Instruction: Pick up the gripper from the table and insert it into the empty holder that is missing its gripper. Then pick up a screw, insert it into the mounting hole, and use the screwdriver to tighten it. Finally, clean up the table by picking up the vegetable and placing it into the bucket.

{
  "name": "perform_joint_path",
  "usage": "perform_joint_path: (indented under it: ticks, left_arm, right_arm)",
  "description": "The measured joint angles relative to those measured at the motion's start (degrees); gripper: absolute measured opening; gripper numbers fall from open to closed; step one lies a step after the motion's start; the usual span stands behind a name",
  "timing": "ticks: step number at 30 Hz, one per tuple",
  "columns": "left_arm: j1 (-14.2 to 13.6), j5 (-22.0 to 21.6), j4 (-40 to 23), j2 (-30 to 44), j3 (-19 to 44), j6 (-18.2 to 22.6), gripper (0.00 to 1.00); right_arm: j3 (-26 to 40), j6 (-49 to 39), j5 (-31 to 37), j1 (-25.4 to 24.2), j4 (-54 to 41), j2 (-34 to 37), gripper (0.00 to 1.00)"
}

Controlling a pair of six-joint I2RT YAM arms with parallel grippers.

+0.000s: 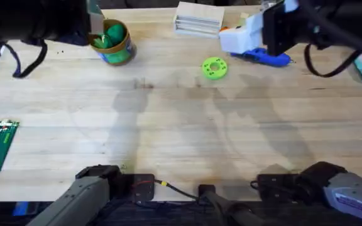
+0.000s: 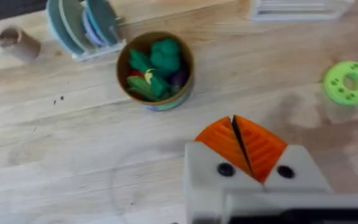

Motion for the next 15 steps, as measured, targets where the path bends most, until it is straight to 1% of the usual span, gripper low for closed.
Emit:
perform_joint_path:
  ticks: [3, 4, 6, 9, 10, 11, 12, 15]
  left_arm:
    - [-3.0, 0.0, -1.2, -2.3, 0.0, 1.0, 0.021]
    - [-3.8, 0.0, -1.3, -3.0, 0.0, 1.3, 0.078]
    - [-5.5, 0.0, -1.3, -4.2, 0.0, 1.8, 0.388]
    - [-6.9, 0.0, -1.4, -5.6, 0.0, 1.9, 0.851]
    - [-7.1, 0.1, -1.4, -5.8, 0.0, 1.9, 0.956]
    - [-7.2, 0.1, -1.4, -6.0, 0.0, 2.0, 0.985]
    - [-7.2, 0.1, -1.4, -6.1, 0.0, 2.0, 0.994]
    - [-7.2, 0.0, -1.5, -6.0, 0.0, 2.0, 0.995]
  right_arm:
    - [1.0, 0.0, 0.0, -0.3, -0.2, -0.3, 0.992]
    - [1.2, 0.0, 0.0, -0.3, -0.2, -0.4, 0.992]
    - [1.3, 0.0, 0.0, -0.3, -0.3, -0.6, 0.992]
    - [1.3, 0.0, 0.0, -0.3, -0.5, -0.6, 0.993]
    - [1.3, 0.0, 0.0, -0.3, -0.5, -0.6, 0.992]
    - [1.3, 0.0, 0.0, -0.3, -0.5, -0.6, 0.992]
    - [1.3, 0.0, 0.0, -0.3, -0.5, -0.6, 0.992]
    - [1.3, 0.0, 0.0, -0.3, -0.5, -0.6, 0.991]
